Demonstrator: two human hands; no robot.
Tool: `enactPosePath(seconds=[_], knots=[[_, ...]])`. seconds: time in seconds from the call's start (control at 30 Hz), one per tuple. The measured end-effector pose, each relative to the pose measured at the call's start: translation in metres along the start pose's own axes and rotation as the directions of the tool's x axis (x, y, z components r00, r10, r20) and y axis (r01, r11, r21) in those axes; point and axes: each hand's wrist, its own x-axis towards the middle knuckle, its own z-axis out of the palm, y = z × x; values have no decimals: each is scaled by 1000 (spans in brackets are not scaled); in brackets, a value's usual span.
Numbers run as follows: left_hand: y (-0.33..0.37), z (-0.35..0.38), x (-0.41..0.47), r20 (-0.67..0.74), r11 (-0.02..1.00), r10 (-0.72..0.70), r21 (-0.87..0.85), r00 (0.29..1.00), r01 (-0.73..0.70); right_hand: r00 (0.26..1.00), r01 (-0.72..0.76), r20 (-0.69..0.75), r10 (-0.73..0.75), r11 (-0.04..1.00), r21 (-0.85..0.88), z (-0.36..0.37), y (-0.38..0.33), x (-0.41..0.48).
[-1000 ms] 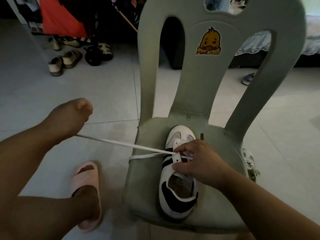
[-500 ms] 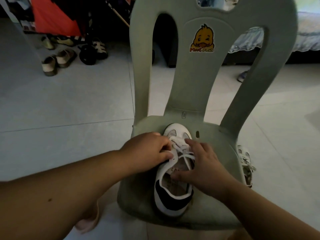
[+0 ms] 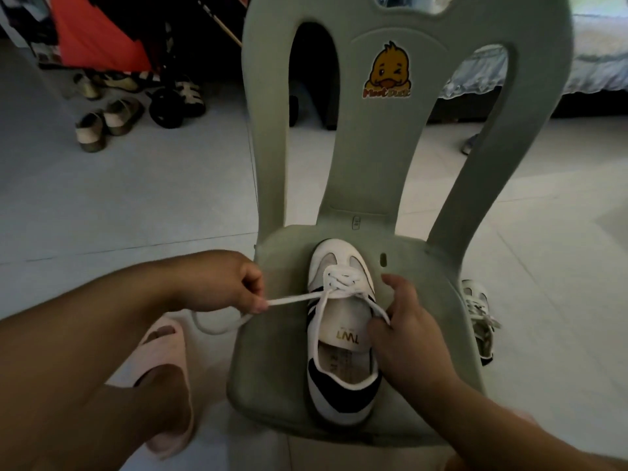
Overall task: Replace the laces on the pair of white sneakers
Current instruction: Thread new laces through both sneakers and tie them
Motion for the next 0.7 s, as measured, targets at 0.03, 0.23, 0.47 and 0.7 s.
enactPosePath(seconds=[0.03, 0.23, 0.47, 0.7], knots=[[-3, -2, -2, 48, 1000, -12, 0, 999, 12, 1000, 5, -3, -5, 1000, -4, 1, 1, 0], [-1, 5, 2, 193, 996, -21, 84, 981, 5, 991, 16, 130, -10, 999, -46, -5, 2, 8], [28, 14, 16, 48, 997, 63, -49, 997, -61, 973, 51, 226, -47, 999, -9, -21, -9, 38], [48, 31, 32, -138, 981, 33, -183, 990, -58, 868, 258, 481, -125, 940, -222, -37, -22, 66]])
